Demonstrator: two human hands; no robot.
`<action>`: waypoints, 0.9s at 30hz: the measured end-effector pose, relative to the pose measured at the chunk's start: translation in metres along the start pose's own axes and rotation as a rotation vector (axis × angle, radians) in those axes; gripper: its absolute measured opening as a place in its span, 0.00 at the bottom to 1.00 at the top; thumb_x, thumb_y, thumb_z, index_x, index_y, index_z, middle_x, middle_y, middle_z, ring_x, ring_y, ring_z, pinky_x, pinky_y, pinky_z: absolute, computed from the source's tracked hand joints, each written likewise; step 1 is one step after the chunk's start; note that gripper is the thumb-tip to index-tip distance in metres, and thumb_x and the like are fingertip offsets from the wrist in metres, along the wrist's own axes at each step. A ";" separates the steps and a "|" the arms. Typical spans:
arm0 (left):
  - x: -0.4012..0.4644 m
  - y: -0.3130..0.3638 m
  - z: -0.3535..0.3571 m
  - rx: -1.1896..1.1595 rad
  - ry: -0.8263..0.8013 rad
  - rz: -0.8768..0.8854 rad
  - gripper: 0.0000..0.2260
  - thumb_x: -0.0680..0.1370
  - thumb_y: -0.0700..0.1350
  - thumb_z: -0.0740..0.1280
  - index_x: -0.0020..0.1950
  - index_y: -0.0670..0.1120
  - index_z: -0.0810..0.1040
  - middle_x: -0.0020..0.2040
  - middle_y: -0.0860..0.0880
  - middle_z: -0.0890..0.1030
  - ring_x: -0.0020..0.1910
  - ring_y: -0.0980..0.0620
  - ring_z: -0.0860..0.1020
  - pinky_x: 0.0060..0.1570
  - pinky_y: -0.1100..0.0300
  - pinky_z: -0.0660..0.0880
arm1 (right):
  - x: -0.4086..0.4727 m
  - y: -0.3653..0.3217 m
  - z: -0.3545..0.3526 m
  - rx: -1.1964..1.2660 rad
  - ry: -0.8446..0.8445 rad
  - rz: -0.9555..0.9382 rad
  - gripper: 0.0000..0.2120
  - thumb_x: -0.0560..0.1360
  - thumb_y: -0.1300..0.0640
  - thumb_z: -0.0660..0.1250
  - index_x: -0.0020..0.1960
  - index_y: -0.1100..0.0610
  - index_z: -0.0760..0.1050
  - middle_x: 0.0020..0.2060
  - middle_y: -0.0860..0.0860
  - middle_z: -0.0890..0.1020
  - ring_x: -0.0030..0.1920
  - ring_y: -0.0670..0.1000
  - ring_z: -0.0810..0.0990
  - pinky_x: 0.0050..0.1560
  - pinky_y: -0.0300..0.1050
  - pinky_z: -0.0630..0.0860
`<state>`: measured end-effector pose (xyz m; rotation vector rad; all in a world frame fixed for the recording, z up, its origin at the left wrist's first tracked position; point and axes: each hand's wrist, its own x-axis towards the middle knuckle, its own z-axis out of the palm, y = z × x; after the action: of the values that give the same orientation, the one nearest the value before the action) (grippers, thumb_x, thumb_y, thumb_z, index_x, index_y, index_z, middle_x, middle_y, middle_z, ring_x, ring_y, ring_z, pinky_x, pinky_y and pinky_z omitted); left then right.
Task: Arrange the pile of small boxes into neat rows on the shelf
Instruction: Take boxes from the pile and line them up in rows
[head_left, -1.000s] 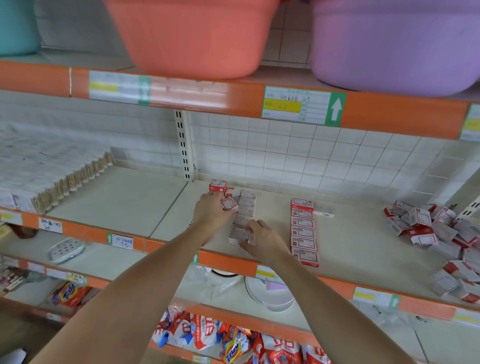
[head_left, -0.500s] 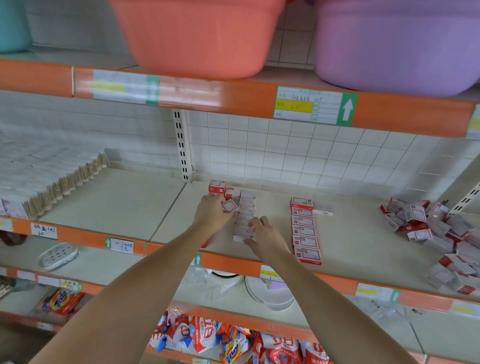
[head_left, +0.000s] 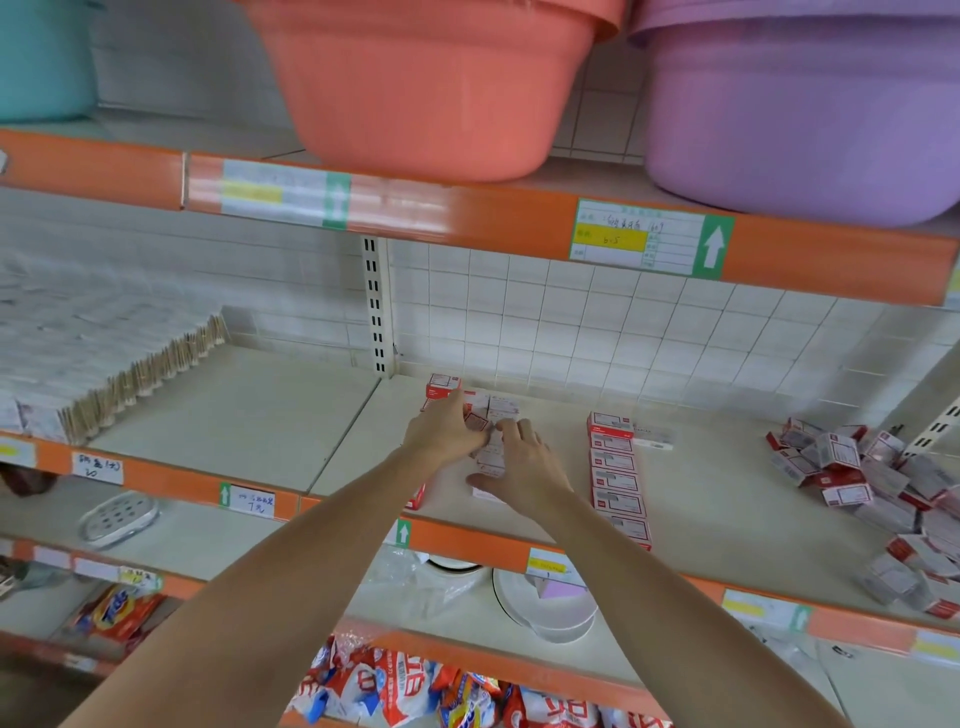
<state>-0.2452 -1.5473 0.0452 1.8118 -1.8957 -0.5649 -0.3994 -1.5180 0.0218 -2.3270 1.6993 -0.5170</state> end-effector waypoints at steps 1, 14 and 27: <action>0.000 0.000 -0.002 -0.001 -0.005 -0.001 0.18 0.71 0.56 0.71 0.54 0.51 0.70 0.47 0.54 0.79 0.48 0.50 0.78 0.52 0.48 0.78 | 0.002 -0.001 0.000 0.030 0.011 0.010 0.38 0.68 0.39 0.74 0.69 0.55 0.63 0.63 0.52 0.70 0.61 0.55 0.72 0.62 0.49 0.71; 0.002 -0.035 -0.021 -0.069 -0.077 0.067 0.09 0.81 0.45 0.64 0.61 0.48 0.73 0.52 0.47 0.78 0.46 0.51 0.78 0.45 0.57 0.76 | 0.013 0.017 -0.004 0.191 -0.042 0.030 0.32 0.65 0.56 0.76 0.66 0.49 0.70 0.59 0.48 0.74 0.57 0.50 0.74 0.56 0.50 0.77; 0.007 -0.056 -0.031 -0.011 -0.088 0.096 0.10 0.79 0.44 0.67 0.61 0.48 0.78 0.51 0.51 0.80 0.50 0.51 0.79 0.48 0.63 0.73 | 0.026 -0.001 0.002 0.182 -0.039 0.112 0.32 0.68 0.48 0.75 0.69 0.48 0.67 0.60 0.48 0.74 0.58 0.51 0.75 0.54 0.48 0.78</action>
<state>-0.1820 -1.5569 0.0381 1.7045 -2.0210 -0.6293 -0.3906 -1.5425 0.0240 -2.0892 1.6785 -0.5753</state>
